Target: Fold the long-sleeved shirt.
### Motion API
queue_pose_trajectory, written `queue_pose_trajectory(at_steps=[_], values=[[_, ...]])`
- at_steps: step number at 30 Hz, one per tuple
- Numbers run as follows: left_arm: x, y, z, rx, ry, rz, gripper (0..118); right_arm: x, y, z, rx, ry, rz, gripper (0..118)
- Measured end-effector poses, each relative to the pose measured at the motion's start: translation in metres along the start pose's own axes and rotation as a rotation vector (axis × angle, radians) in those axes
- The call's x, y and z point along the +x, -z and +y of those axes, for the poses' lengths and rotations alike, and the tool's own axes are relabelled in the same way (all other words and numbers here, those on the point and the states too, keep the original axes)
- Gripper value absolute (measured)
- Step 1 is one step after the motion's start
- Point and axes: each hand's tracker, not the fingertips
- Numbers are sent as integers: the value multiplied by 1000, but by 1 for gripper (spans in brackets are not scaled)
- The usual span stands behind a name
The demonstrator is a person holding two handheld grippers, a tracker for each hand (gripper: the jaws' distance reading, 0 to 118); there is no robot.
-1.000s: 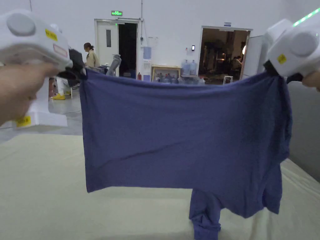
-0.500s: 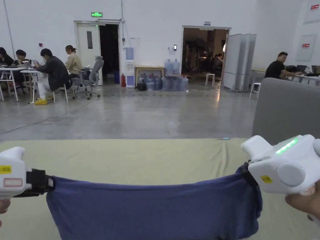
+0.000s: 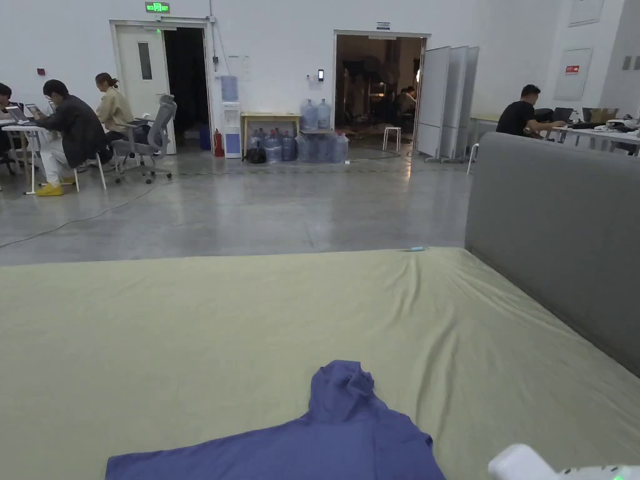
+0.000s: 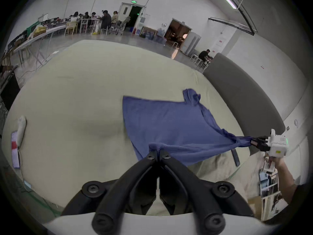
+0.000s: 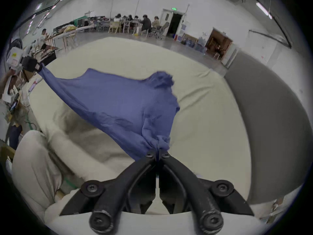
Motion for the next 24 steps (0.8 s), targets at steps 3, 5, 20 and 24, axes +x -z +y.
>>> queue_pose_trajectory(at_steps=[3,5,20,24], values=[[-11,1,-35,-42,4,-8,0,-18,11,-32,-47,7,18,0],[-22,6,-52,-91,-48,-4,0,-27,19,-48,-86,8,36,0],[-60,72,-126,-340,-56,124,0,-46,98,-110,-351,66,94,0],[-72,80,-129,-319,-108,111,0,-44,99,-106,-364,94,102,6]])
